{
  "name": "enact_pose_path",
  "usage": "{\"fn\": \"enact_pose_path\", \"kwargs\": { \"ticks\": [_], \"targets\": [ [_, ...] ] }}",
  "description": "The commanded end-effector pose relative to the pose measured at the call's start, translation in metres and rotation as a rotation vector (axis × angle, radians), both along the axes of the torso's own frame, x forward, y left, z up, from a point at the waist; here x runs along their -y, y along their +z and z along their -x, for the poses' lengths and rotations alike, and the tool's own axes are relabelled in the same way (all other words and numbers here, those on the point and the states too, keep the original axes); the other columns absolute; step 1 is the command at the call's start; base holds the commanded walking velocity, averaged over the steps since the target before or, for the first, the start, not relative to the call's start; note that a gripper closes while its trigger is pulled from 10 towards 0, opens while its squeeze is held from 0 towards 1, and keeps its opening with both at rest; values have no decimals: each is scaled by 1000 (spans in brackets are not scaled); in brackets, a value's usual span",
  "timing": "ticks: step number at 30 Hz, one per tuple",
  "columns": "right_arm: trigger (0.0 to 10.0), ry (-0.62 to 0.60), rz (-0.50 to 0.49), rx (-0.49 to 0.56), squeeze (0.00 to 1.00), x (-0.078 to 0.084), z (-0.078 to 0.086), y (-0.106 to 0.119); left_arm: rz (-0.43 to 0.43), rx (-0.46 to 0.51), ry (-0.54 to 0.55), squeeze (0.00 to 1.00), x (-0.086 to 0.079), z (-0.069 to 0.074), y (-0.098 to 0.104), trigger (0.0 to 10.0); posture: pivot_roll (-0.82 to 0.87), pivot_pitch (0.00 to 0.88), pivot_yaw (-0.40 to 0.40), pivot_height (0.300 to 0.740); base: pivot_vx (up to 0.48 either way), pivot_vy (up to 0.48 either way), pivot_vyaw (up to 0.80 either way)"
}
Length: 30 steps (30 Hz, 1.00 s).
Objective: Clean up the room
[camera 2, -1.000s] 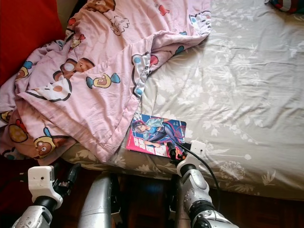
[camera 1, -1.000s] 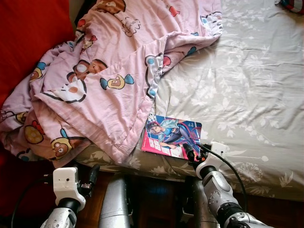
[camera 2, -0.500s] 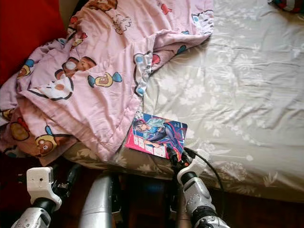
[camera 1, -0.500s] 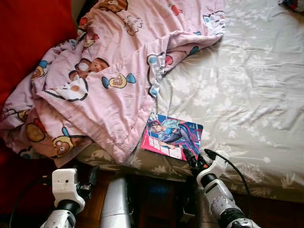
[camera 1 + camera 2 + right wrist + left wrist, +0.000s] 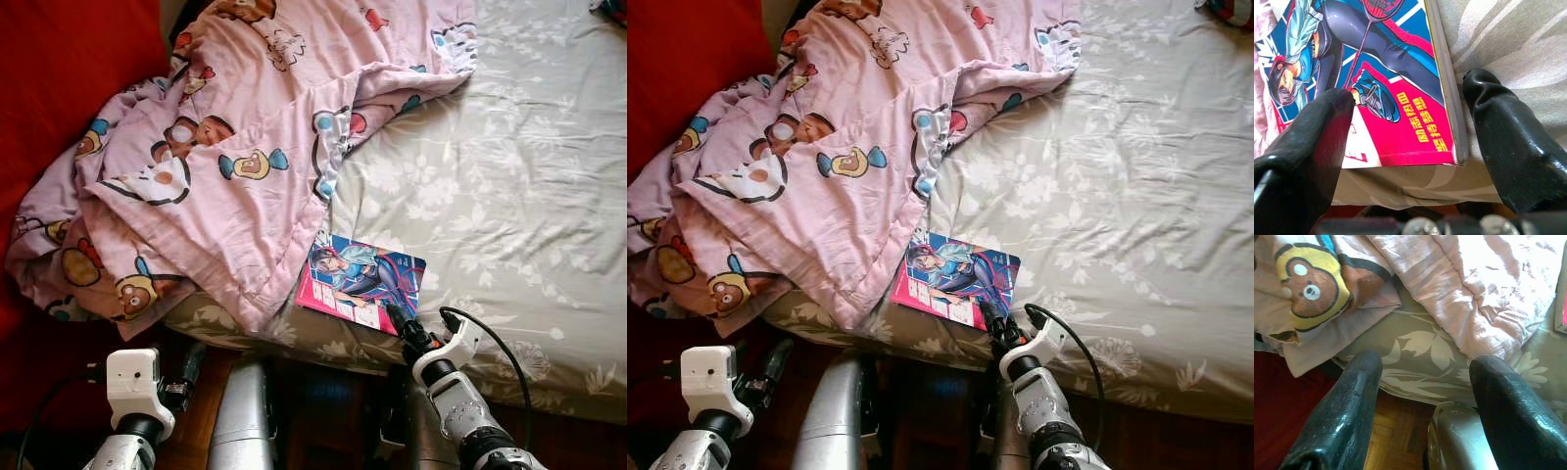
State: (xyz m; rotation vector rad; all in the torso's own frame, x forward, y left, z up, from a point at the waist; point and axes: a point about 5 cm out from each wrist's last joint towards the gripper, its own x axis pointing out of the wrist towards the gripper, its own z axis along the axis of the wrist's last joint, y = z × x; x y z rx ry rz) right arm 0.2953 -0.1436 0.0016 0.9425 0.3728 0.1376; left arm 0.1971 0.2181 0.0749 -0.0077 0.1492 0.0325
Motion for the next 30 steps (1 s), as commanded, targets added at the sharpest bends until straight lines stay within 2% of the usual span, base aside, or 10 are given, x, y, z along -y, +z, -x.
{"fn": "enact_pose_path", "kwargs": {
  "ticks": [1, 4, 9, 10, 11, 25, 30],
  "targets": [
    [10000, 109, -45, -117, 0, -25, 21, -20, 5, -41, 10, 0, -1, 7, -6, 10000, 225, 424, 66, 602, 0, 0, 0],
    [10000, 161, -55, -93, 0, -33, 19, -17, 4, -45, 15, 0, -2, 8, -6, 10000, 229, 423, 65, 602, 0, 0, 0],
    [9804, 162, -60, -98, 0, -35, 19, -17, 3, -47, 17, 0, -2, 8, -7, 10000, 230, 418, 62, 602, 0, 0, 0],
    [5255, 163, -62, -99, 0, -36, 19, -17, 3, -48, 17, 0, -2, 8, -7, 10000, 231, 417, 63, 602, 0, 0, 0],
    [0, 164, -64, -100, 0, -36, 20, -18, 3, -47, 16, 0, -2, 7, -7, 10000, 231, 416, 62, 602, 0, 0, 0],
    [0, 147, -92, -94, 0, -33, 28, -23, 7, -32, 9, 0, 3, -4, -8, 10000, 210, 384, 49, 602, 0, 0, 0],
    [0, 75, -164, -66, 0, -29, 25, -20, 4, -30, 7, 0, 2, -9, -10, 10000, 202, 369, 50, 602, 0, 0, 0]
  ]
}}
